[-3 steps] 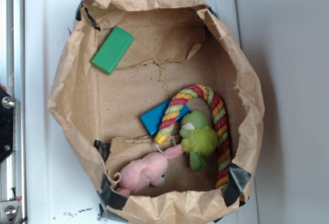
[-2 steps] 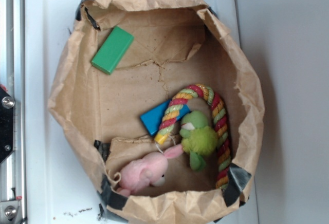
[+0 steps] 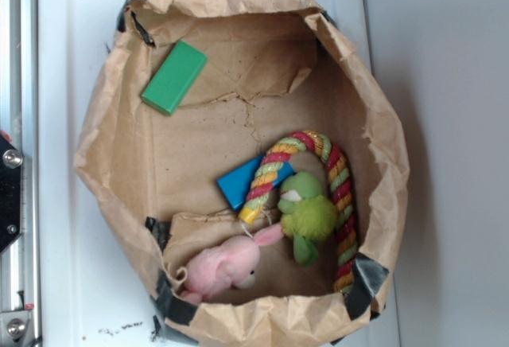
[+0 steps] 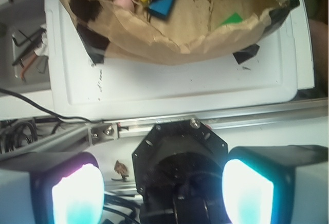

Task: Grab the green block.

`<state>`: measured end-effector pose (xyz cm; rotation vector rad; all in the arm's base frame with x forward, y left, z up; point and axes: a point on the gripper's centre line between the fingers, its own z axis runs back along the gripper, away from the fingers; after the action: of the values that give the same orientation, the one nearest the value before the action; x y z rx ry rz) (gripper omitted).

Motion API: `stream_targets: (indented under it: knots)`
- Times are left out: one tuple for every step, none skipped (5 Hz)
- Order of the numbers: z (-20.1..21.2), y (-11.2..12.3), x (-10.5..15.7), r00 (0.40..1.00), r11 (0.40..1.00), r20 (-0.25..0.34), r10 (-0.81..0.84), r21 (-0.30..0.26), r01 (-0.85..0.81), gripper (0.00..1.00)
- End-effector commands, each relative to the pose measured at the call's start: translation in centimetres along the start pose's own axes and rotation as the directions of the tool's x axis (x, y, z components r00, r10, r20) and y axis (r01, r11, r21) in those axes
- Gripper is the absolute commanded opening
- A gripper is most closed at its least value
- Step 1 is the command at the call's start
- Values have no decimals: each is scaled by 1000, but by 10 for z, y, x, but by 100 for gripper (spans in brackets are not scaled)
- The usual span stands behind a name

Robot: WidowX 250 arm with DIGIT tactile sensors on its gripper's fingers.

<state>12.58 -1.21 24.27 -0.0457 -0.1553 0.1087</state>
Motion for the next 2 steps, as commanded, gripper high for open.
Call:
stream_targets:
  knots:
    - [-49, 6, 92, 971, 974, 102, 218, 39, -222, 100]
    - [-60, 12, 141, 952, 957, 122, 281, 40, -287, 100]
